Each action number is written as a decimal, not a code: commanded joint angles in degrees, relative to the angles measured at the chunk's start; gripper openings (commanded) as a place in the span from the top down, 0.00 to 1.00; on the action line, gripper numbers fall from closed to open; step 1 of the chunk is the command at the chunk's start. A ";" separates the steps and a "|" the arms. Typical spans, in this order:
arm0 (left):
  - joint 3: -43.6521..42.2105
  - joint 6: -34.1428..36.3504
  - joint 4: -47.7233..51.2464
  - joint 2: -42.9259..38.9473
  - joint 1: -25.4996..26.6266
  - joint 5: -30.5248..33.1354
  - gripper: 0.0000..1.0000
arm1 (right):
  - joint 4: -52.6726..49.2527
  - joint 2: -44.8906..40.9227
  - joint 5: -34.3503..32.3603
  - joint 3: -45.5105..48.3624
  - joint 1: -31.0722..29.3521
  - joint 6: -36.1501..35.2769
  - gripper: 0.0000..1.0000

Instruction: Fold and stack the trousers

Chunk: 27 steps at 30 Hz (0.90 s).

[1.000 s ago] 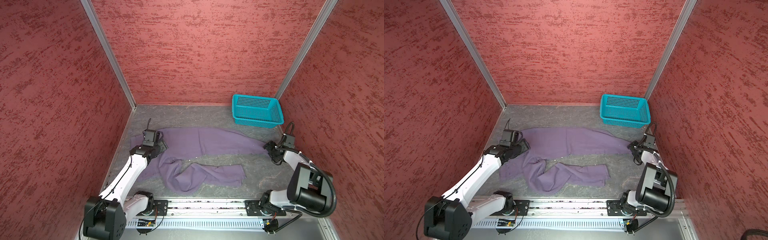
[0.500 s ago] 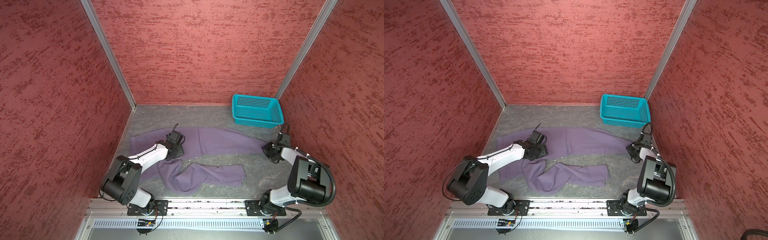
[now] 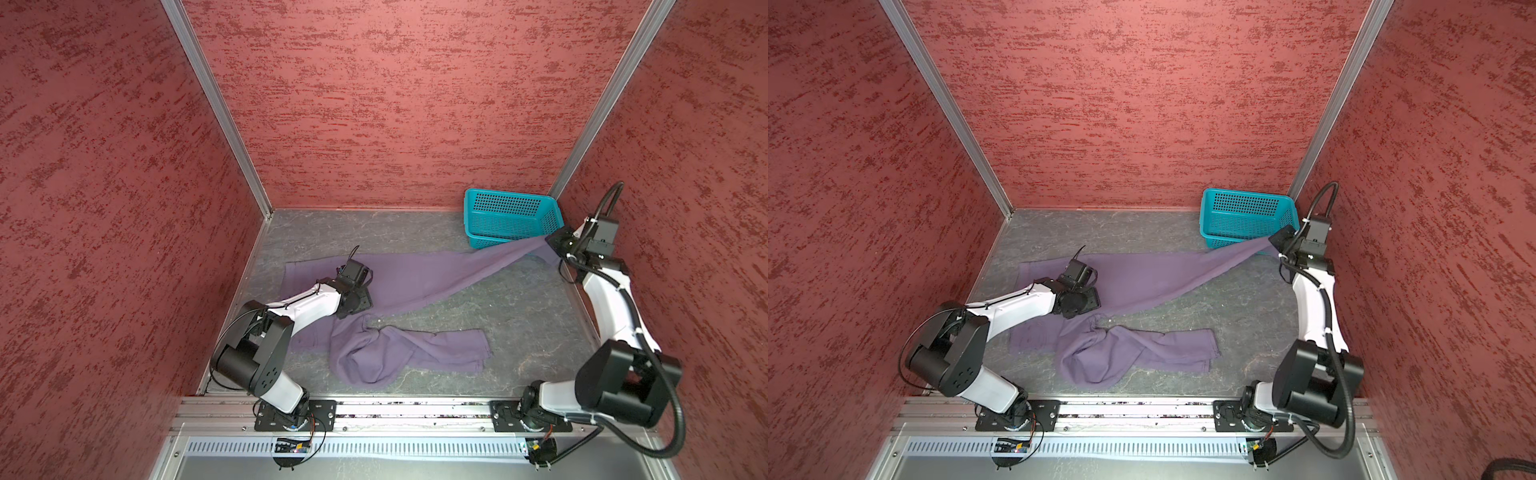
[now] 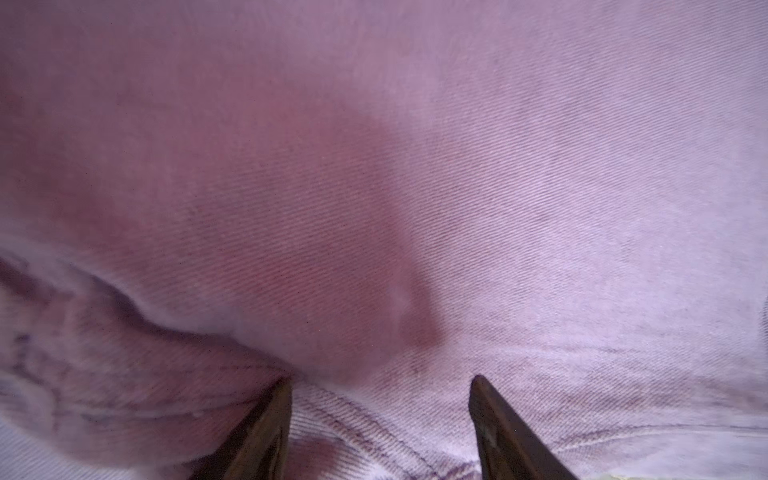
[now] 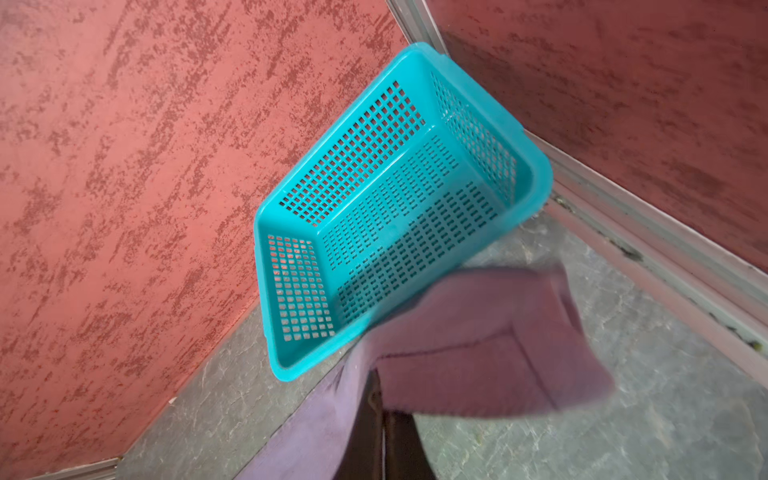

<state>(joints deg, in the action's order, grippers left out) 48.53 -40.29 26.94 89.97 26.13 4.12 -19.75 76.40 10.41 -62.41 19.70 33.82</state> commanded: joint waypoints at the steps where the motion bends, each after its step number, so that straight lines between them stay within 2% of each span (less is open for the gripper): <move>1: -1.07 -0.67 -0.58 0.89 -0.88 -0.60 0.32 | 2.98 -1.55 -0.35 13.45 -0.10 0.13 1.00; 2: -1.23 -0.63 -0.29 0.91 -1.31 -0.68 0.32 | 3.93 -2.07 -0.09 17.49 -0.05 0.52 1.00; 3: -1.33 -0.51 -0.09 0.90 -1.79 -0.76 0.32 | 4.25 -2.14 -0.26 20.62 -0.10 0.79 0.95; 5: -1.59 -0.51 0.78 0.44 -3.21 -0.87 0.32 | 5.02 -1.75 -0.99 25.82 -0.06 1.21 0.76; 7: -2.13 -0.16 1.51 -0.62 -5.13 -0.93 0.32 | 5.24 -1.29 -1.83 27.64 -0.02 1.42 0.57; 10: -2.99 0.84 2.99 -3.53 -8.77 -0.28 0.32 | 3.79 -1.09 -2.33 25.43 0.01 1.92 0.46; 16: -5.27 3.23 5.84 -10.67 -17.98 2.28 0.31 | 1.08 -2.34 -2.14 19.41 -0.18 2.22 0.43; 20: -7.17 4.71 6.02 -11.99 -23.71 1.42 0.31 | -0.56 -4.08 -2.60 18.59 -1.90 1.53 0.44; 23: -7.18 5.47 5.97 -13.15 -24.70 0.71 0.31 | -2.91 -5.61 -5.36 17.47 -8.21 -1.46 0.46; 27: -5.92 5.32 7.49 -16.30 -23.83 0.27 0.31 | -8.58 -5.29 -10.73 14.69 -21.88 -7.32 0.46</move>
<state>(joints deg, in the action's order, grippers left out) 41.36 -36.14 32.99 76.40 1.96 4.58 -23.05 71.59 4.80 -44.93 4.91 31.53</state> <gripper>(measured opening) 0.687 0.536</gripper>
